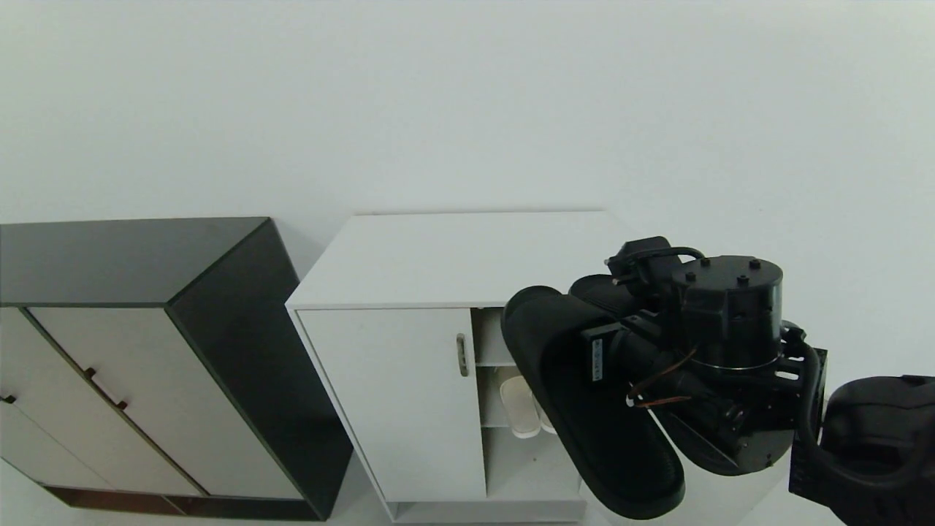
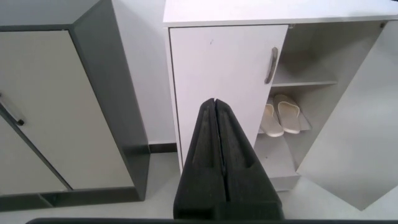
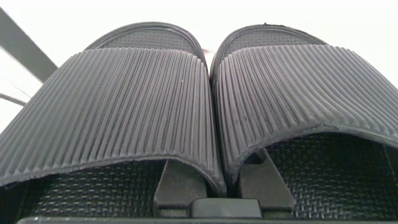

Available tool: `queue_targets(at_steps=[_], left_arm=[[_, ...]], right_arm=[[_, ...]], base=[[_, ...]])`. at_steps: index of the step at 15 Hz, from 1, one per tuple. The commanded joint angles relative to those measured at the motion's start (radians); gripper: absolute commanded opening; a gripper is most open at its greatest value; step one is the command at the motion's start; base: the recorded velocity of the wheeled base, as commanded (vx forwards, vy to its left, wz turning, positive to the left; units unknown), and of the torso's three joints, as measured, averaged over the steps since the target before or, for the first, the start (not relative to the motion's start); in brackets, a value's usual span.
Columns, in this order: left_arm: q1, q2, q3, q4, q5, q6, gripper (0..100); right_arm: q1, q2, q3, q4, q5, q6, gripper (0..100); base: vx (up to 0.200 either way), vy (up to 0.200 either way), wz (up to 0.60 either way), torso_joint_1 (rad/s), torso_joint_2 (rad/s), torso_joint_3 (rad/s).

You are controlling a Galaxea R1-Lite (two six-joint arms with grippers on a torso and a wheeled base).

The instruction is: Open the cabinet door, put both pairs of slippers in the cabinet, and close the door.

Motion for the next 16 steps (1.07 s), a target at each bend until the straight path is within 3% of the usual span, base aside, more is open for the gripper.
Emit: queue_targets(at_steps=[1, 12, 16], left_arm=[[0.000, 0.001, 0.000, 0.000, 0.000, 0.000, 0], [0.000, 0.001, 0.000, 0.000, 0.000, 0.000, 0], [0.000, 0.001, 0.000, 0.000, 0.000, 0.000, 0]], right_arm=[[0.001, 0.002, 0.001, -0.001, 0.001, 0.000, 0], [-0.002, 0.023, 0.030, -0.088, 0.006, -0.008, 0], [-0.002, 0.029, 0.032, -0.091, 0.005, -0.008, 0]], base=[[0.000, 0.000, 0.00, 0.000, 0.00, 0.000], [0.000, 0.000, 0.00, 0.000, 0.00, 0.000], [0.000, 0.000, 0.00, -0.149, 0.35, 0.196]])
